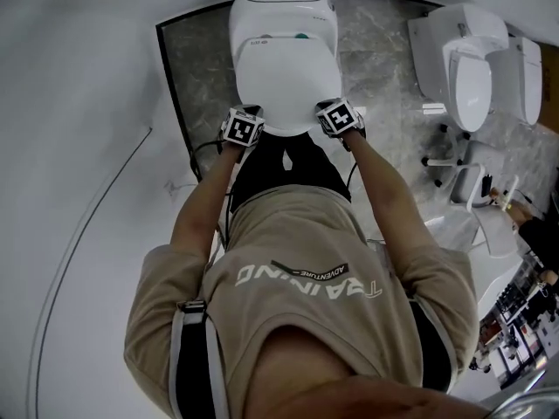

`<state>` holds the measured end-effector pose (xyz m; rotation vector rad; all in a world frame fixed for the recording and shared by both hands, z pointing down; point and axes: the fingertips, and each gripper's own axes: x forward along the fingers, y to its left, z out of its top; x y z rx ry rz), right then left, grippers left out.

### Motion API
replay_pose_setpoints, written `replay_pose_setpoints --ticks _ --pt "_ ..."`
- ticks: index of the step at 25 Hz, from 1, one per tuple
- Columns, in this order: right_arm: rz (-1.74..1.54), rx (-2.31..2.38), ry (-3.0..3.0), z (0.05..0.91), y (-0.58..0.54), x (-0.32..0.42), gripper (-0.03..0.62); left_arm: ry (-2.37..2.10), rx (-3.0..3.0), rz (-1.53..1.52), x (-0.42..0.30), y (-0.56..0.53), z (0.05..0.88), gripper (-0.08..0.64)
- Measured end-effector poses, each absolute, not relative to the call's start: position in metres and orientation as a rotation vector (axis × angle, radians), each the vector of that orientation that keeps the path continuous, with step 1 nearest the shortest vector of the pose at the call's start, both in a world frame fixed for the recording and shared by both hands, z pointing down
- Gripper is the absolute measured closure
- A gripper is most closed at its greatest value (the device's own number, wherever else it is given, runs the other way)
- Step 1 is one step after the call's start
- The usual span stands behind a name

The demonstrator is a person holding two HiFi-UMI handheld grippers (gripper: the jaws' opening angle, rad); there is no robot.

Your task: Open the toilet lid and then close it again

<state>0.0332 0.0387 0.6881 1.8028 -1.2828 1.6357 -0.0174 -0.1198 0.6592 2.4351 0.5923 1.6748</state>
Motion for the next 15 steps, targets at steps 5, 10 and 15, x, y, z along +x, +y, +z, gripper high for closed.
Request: replay_pose_setpoints --ticks 5,10,15 --pt "1.672 1.862 -1.261 0.707 0.046 0.021 0.577 0.587 2.373 1.753 -0.019 -0.116 0.683 0.555" --pt "1.714 1.919 -1.226 0.720 0.050 0.010 0.577 0.623 2.352 1.815 -0.027 -0.117 0.703 0.555" --pt "1.727 1.969 -1.233 0.734 0.055 -0.004 0.577 0.672 2.316 1.864 -0.043 -0.109 0.728 0.555"
